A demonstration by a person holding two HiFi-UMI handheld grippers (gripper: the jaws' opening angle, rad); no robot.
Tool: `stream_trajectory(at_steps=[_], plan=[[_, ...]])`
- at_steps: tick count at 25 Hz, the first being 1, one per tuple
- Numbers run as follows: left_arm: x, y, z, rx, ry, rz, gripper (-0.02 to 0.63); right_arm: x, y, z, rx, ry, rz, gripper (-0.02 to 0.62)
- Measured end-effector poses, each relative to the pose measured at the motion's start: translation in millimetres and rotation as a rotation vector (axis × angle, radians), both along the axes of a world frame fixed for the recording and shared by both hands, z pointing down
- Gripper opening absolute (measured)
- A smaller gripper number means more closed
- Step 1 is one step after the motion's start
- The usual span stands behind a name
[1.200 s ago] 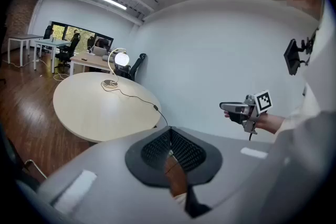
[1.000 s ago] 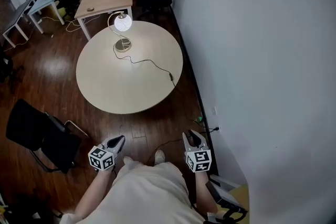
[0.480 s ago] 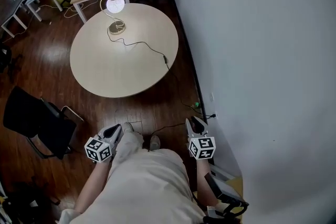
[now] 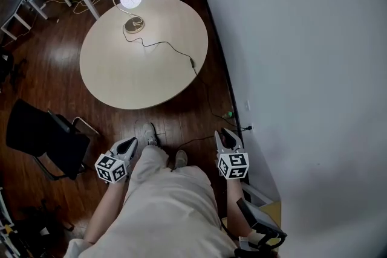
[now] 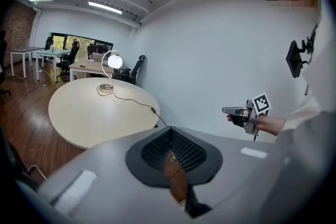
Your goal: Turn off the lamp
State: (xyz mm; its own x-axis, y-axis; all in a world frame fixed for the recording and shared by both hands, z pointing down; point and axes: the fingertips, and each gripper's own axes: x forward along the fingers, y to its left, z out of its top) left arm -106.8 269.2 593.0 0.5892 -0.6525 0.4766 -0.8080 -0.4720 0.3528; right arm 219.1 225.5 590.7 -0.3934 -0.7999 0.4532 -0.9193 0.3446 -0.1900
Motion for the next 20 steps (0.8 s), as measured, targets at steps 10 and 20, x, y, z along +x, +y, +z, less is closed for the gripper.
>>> stream_trajectory(at_steps=[10, 20], plan=[[-38.6, -57.6, 7.7, -0.017, -0.003, 0.025, -0.014, -31.3, -41.4, 7.1, -0.040, 0.030, 0.022, 0.091], [-77.2, -148.6, 18.1, -0.016, 0.005, 0.117, -0.014, -88.9, -118.3, 8.3, -0.080, 0.079, 0.046, 0.087]])
